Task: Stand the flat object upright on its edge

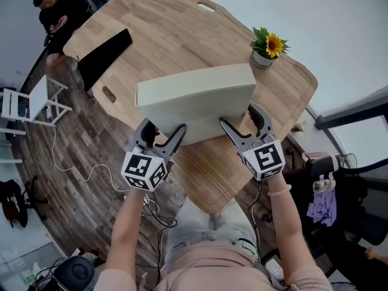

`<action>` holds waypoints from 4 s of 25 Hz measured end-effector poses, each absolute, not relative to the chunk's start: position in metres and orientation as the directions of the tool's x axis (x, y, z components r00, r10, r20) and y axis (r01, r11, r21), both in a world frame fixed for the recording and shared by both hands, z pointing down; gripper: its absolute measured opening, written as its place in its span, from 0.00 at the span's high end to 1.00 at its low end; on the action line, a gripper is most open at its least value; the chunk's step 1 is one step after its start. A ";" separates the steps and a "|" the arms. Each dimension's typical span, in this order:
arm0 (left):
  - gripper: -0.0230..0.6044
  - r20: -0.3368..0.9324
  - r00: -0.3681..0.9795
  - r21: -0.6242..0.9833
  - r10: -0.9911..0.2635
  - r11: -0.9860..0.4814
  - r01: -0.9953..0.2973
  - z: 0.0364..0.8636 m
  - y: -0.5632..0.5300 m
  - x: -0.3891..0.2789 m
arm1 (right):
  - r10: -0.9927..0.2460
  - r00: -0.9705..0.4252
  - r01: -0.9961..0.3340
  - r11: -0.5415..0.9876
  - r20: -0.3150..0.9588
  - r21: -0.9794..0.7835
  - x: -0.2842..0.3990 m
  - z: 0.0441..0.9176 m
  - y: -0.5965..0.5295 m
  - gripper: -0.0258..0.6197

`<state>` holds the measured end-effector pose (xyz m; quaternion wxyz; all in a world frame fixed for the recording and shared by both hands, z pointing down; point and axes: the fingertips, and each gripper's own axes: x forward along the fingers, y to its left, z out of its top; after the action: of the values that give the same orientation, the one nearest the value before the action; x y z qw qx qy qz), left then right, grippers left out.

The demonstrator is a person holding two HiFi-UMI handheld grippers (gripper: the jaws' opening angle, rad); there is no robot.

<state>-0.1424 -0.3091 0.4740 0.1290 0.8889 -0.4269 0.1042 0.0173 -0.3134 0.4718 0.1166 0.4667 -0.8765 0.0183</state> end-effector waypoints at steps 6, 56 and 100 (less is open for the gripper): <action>0.43 0.289 0.612 0.126 -0.736 -0.604 -0.787 0.474 -0.304 -0.142 | -0.813 -0.540 -0.820 0.567 0.217 0.080 0.017 0.472 -0.309 0.44; 0.43 0.330 0.542 0.029 -0.773 -0.565 -0.824 0.476 -0.261 -0.137 | -0.769 -0.604 -0.777 0.627 0.211 0.062 0.020 0.471 -0.280 0.41; 0.43 0.407 0.468 0.053 -0.784 -0.491 -0.869 0.470 -0.247 -0.140 | -0.731 -0.661 -0.735 0.676 0.170 0.053 0.022 0.457 -0.272 0.38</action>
<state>-0.1399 -0.2474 0.4702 0.1276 0.8472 -0.4880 0.1669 0.0216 -0.2722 0.4569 0.0890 0.4022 -0.9112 0.0101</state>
